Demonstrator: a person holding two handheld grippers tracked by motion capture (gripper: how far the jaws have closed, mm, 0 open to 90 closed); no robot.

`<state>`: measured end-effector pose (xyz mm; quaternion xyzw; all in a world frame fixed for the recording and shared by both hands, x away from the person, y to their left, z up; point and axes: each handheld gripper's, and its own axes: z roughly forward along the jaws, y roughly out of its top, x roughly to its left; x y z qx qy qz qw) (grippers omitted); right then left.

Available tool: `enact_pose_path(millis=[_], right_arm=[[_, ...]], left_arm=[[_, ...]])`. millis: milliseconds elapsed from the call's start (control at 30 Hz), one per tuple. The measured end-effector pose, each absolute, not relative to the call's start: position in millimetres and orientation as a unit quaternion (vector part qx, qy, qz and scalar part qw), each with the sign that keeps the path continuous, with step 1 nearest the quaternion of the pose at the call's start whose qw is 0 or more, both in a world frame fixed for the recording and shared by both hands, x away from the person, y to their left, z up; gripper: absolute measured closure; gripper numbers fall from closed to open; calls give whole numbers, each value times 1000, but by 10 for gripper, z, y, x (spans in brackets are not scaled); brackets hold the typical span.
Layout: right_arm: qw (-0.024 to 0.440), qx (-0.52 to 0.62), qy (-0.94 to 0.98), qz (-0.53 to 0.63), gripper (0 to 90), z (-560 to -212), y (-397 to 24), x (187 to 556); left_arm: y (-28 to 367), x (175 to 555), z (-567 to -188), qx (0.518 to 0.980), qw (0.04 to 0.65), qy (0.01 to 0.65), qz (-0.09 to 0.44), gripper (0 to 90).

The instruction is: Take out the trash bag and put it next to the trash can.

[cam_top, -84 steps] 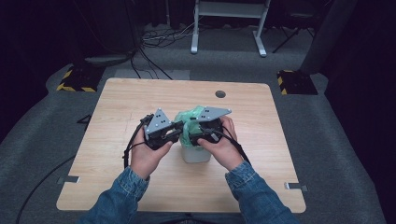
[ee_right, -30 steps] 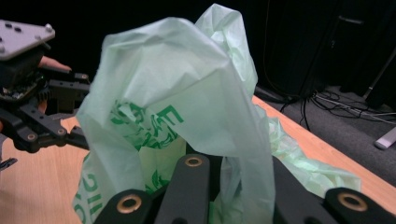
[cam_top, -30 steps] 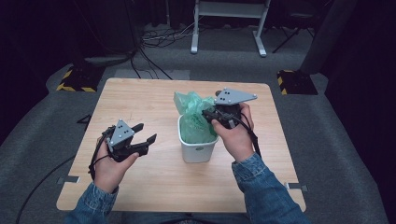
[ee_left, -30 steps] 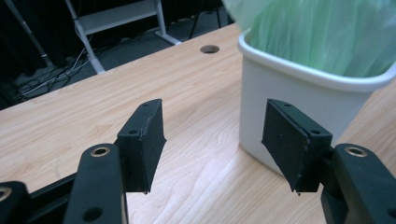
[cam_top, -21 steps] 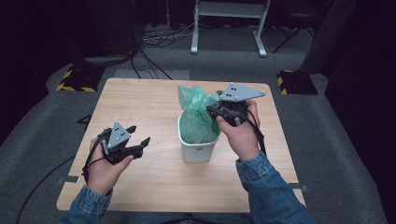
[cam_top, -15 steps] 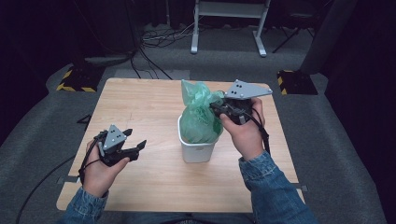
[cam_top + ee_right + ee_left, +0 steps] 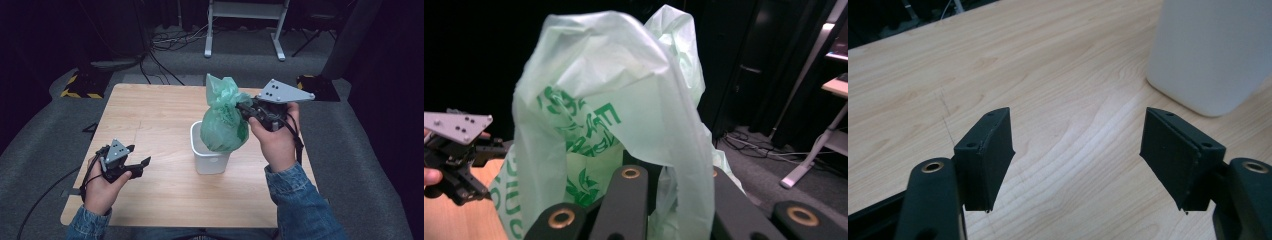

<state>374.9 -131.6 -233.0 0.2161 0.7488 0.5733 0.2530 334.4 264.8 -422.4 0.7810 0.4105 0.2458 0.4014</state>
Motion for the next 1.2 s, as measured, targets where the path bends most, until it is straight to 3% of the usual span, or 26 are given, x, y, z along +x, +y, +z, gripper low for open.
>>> enact_pose_path(millis=[700,1200], right_arm=[[301,277,712,571,890,-2278,-2015,3649],[270,349,724,531,884,-2835,-2304,3912]], left_arm=[[2639,3442,-4453,813,363,400,218,257],[2625,3436,-4477,820,348,396,223,257]])
